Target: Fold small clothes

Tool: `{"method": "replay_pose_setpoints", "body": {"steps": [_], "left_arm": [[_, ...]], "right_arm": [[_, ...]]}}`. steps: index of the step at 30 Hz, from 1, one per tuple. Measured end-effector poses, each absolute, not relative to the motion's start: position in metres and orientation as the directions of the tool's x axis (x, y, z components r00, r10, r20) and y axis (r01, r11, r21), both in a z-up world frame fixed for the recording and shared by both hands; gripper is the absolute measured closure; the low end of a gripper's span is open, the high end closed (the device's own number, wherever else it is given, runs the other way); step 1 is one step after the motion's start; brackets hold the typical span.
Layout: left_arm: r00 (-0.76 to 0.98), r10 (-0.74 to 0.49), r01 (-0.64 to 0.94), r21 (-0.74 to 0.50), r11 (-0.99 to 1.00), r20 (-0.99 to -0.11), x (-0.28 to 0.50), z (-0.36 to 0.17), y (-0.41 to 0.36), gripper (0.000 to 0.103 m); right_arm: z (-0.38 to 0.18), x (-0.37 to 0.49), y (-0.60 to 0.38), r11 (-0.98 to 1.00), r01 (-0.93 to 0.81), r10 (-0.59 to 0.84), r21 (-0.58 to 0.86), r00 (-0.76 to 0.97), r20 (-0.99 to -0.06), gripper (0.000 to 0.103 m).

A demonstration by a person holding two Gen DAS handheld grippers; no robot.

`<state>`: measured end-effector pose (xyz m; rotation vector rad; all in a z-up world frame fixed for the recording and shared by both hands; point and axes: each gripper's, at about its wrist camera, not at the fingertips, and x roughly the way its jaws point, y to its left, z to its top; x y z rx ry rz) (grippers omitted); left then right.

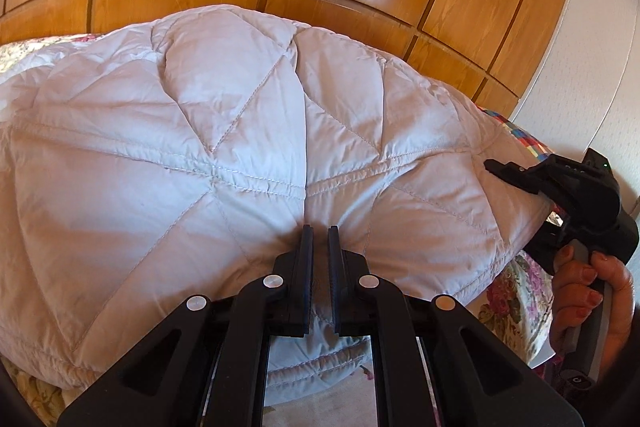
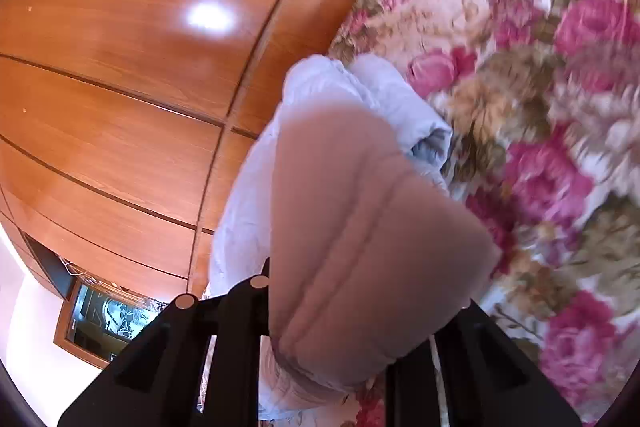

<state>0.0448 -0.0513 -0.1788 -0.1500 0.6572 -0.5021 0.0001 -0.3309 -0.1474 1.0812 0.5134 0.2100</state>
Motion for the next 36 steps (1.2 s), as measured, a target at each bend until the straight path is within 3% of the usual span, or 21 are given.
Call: {"method": "replay_pose_setpoints", "body": {"steps": [6,9,13,17,20,24,36], "left_arm": [[0.604,-0.583,0.512,-0.295,0.806,-0.544,0.029,-0.165,-0.067,0.097],[0.583,-0.64,0.574,-0.304,0.76,-0.5,0.013,-0.149,-0.067,0.097],[0.642,-0.632,0.582,-0.26,0.77,-0.434,0.002,-0.124,-0.05,0.097],[0.758,-0.526,0.461,-0.254,0.85,-0.387,0.004,-0.112,-0.005,0.097],[0.791,-0.445,0.347,-0.291,0.892,-0.42,0.02,-0.121,0.029,0.097],[0.732,-0.46,0.297,-0.373,0.879,-0.502,0.042,-0.15,0.046,0.097],[0.711,-0.498,0.281,-0.45,0.848,-0.496,0.039,-0.169,0.046,0.097]], "right_arm": [[-0.132,-0.041,-0.375,0.474,0.157,0.264,0.866,0.913,-0.31,0.086],[-0.128,-0.061,-0.402,0.487,0.207,0.184,0.848,0.925,-0.331,0.086],[-0.129,-0.073,-0.425,0.492,0.272,0.116,0.827,0.921,-0.372,0.086],[-0.116,-0.074,-0.418,0.576,0.309,0.066,0.757,0.905,-0.42,0.086],[-0.096,-0.071,-0.401,0.674,0.311,0.015,0.67,0.901,-0.433,0.086],[-0.059,-0.068,-0.364,0.806,0.303,-0.071,0.509,0.903,-0.424,0.086],[0.006,-0.061,-0.224,0.979,0.203,-0.182,0.032,0.93,-0.32,0.085]]}}
